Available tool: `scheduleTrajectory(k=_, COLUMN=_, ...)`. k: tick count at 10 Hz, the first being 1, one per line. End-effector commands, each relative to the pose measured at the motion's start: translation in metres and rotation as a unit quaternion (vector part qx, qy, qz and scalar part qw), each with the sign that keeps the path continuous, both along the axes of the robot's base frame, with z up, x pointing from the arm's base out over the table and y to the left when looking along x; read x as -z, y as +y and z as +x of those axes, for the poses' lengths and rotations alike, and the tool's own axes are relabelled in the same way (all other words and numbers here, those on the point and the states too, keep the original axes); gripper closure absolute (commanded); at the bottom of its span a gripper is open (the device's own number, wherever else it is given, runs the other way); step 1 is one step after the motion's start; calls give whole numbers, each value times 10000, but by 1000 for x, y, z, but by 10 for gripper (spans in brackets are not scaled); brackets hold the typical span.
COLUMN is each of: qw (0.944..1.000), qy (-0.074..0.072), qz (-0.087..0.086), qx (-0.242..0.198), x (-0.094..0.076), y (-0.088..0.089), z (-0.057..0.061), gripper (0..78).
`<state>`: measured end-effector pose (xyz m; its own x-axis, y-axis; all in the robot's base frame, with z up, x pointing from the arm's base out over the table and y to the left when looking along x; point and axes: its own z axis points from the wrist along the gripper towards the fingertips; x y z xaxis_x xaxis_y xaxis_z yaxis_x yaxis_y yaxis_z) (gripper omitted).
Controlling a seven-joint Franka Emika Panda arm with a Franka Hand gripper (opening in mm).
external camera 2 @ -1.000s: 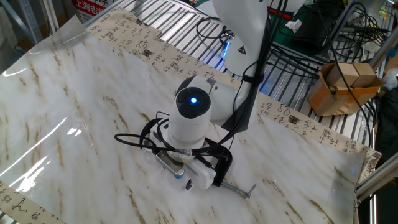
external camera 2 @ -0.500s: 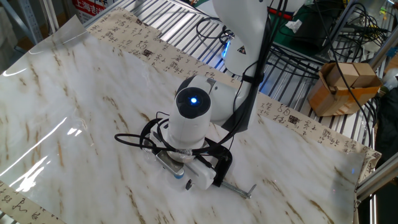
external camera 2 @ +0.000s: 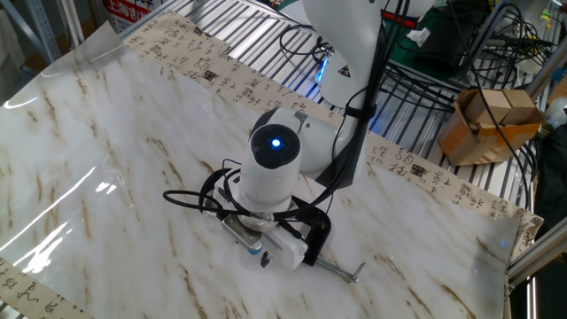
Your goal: Screw the lid onto the jar
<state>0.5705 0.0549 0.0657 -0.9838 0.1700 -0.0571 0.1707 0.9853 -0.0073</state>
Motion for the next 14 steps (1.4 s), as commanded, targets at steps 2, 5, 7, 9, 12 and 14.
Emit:
scheduleTrajectory(k=2, qw=10000, qy=-20, qz=-5, qx=-8, x=-1, y=0, z=1, gripper=764)
scheduleTrajectory(k=5, qw=10000, qy=44, qz=-16, qx=61, x=-15, y=0, z=1, gripper=764)
scheduleTrajectory(k=7, qw=10000, qy=48, qz=-22, qx=80, x=-19, y=0, z=0, gripper=764)
scheduleTrajectory(k=9, qw=9999, qy=47, qz=-25, qx=130, x=-25, y=-1, z=0, gripper=764)
scheduleTrajectory(k=12, qw=9997, qy=85, qz=-53, qx=220, x=-44, y=-3, z=-2, gripper=764)
scheduleTrajectory(k=14, qw=9995, qy=97, qz=-48, qx=286, x=-59, y=-6, z=-2, gripper=764)
